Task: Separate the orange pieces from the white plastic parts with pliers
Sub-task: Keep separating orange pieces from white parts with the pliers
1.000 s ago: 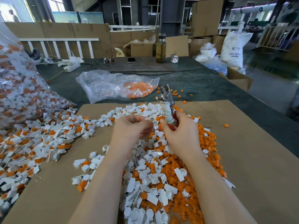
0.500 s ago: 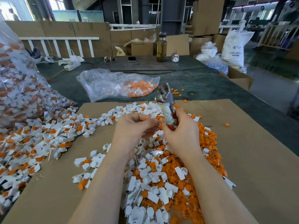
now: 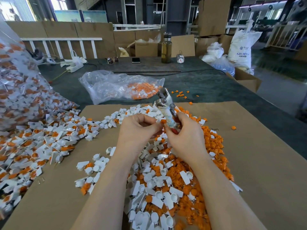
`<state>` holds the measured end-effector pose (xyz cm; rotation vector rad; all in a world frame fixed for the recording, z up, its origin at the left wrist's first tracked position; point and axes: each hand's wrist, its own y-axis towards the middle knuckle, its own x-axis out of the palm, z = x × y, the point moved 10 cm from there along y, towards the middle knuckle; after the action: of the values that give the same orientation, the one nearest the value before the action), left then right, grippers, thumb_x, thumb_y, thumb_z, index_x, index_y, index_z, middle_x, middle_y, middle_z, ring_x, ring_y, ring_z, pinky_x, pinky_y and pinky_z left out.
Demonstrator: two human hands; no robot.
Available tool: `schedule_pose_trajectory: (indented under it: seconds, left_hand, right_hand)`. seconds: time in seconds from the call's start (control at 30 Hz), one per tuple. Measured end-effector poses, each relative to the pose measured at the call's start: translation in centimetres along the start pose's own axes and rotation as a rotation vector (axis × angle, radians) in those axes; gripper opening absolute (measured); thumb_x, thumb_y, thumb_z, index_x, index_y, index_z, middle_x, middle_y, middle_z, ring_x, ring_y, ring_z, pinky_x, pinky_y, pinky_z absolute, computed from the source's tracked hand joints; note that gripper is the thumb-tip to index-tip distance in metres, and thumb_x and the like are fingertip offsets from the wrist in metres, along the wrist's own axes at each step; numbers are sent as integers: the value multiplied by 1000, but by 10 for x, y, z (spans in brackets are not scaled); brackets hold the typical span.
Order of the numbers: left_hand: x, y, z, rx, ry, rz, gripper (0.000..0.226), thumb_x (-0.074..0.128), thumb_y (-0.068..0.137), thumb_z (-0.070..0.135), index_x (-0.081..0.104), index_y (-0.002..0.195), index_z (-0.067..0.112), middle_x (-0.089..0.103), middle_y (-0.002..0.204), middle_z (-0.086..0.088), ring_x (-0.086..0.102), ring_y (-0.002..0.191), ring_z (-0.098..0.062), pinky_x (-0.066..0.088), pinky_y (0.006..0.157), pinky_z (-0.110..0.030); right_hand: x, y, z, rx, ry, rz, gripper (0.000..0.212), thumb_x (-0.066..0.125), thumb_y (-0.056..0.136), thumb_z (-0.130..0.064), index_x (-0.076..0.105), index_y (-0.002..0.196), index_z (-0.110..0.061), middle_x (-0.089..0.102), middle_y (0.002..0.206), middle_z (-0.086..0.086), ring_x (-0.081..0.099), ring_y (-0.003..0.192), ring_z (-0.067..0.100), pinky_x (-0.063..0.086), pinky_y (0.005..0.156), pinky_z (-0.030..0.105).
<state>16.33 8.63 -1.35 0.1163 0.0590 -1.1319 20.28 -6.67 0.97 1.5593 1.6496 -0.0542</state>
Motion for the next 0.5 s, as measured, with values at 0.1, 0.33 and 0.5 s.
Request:
schedule_pose_trajectory:
  seconds: [0.1,0.33,0.5]
  left_hand:
    - [-1,1,-1,-5,33,25,10,81,80,13,73,77,9,75,69,-3,75,69,-18,61,70,-29]
    - [-6,1,0,27,114,90,16,81,81,23,70,72,17,74,64,4,73,64,-11,60,68,-28]
    - [-11,3,-1,31,-1,80,10,78,85,16,70,79,14,75,69,1,74,67,-10,56,62,-18]
  right_hand:
    - [1,0,-1,-11,-2,-19,9,66,86,-22,58,91,-22,61,76,-13,58,68,6,52,59,29]
    - [7,0,2,6,52,-75,9,64,86,-22,56,86,-26,56,68,-15,54,63,4,37,54,19]
    - [6,2,4,28,109,-120,6,64,87,-21,58,87,-19,58,71,-9,55,65,11,46,57,30]
